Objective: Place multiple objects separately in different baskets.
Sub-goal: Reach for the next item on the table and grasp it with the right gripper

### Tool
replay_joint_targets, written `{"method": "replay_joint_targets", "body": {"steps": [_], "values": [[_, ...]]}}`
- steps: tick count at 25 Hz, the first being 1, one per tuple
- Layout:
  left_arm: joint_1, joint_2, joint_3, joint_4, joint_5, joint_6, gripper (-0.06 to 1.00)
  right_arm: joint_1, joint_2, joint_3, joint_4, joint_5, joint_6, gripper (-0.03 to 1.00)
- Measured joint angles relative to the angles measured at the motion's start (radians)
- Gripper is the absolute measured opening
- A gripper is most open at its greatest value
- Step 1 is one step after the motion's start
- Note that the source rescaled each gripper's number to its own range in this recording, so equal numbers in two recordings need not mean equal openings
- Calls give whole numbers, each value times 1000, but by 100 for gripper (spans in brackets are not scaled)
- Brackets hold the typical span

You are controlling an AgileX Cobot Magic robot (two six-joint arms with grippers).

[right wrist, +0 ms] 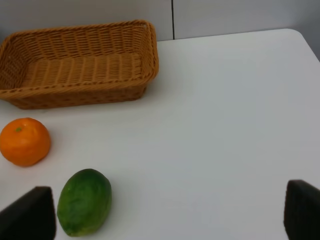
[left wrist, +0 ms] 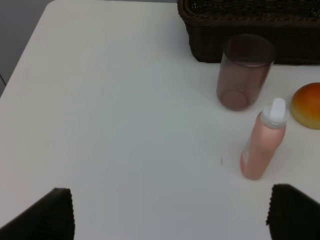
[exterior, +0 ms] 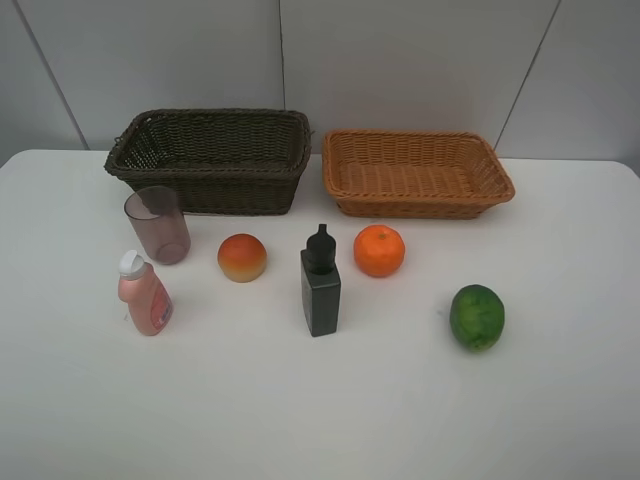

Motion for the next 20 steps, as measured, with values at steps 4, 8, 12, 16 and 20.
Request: {"method": "replay_joint_targets", "body": {"steps": [4,8,12,16,20], "values": [[0,0,0,0,0,0,100,0,2,0,25,-1,-2,100],[0,0,0,0,0,0,100,0,87,-40,37,-2,-2,100],[0,0,0,0,0,0,100,0,246,-106,34,-9,-2,100],[0,0,0,0,0,0,100,0,437,-178,31,-12,-2,100],[0,0,0,0,0,0,100,0,625,-247,31,-21,2,100]]}}
